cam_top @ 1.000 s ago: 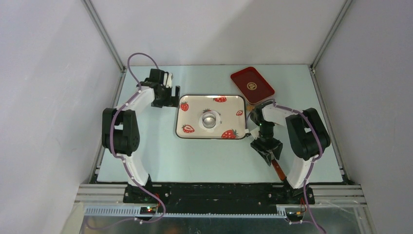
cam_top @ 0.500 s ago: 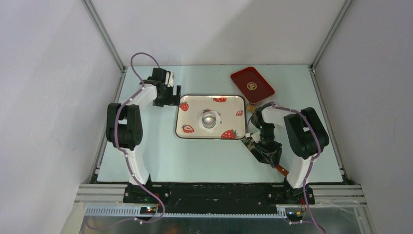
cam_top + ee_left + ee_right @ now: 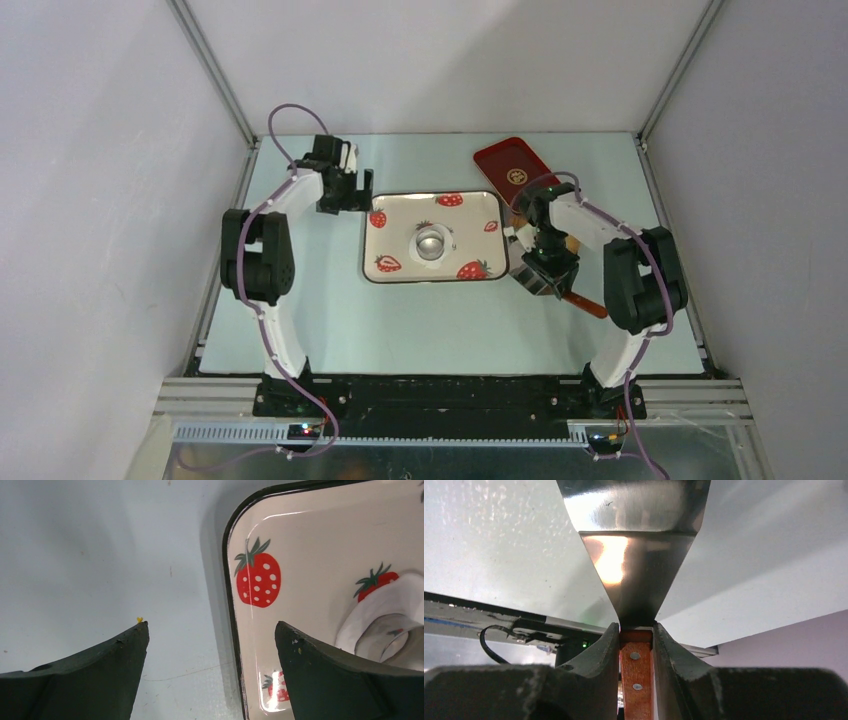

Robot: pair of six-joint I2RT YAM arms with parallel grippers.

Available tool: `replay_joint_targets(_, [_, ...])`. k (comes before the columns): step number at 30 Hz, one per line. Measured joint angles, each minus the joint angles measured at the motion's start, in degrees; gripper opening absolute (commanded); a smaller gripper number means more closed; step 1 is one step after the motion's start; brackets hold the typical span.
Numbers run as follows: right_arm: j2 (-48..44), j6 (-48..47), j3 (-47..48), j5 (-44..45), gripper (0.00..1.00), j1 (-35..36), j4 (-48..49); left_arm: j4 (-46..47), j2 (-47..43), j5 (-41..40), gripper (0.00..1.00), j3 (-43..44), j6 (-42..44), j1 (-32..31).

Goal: Roll out the dumpling wrappers from the dough
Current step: Pick up the spatula from the center of the board.

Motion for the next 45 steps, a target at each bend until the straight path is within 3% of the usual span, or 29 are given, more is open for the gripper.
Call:
replay_joint_targets(11, [-1.1,-0.9,1.3,1.9,0.00,-1.3,4.5,0.0,0.0,1.8,1.00,0.2,0.1,-1.4])
replay_joint_targets(19, [-1.4,-2.3,-4.9,1.9,0.00,-4.9,11.6,0.0,0.0,2.3,1.00,0.5,0.0,-2.0])
replay_joint_targets(21, [-1.4,-2.6,-5.3,1.9,0.14,-5.6,12.3,0.0,0.0,2.3,1.00,0.6,0.0,-2.0])
replay_joint_targets(24, [-1.5,-3.3,-5.3,1.6,0.53,-6.0,12.6,0.0,-0.1,2.4,1.00,0.6,0.0,-2.1])
replay_joint_targets(29, [-4.4,-4.2,-6.6,-0.1,0.85,-7.2,15.2,0.0,-0.7,2.4,1.00,0.6,0.0,-2.1])
replay_joint_targets(39, [-23.2,-7.3,-18.3,-8.9,0.91,-16.6,27.3,0.0,-2.5,3.2,1.00,0.6,-0.2,-2.1])
replay_joint_targets(45, [-32.1,-8.8,-30.0,-14.0,0.91,-18.0,36.5,-0.1,-4.5,3.2,1.00,0.6,-0.6,-2.1])
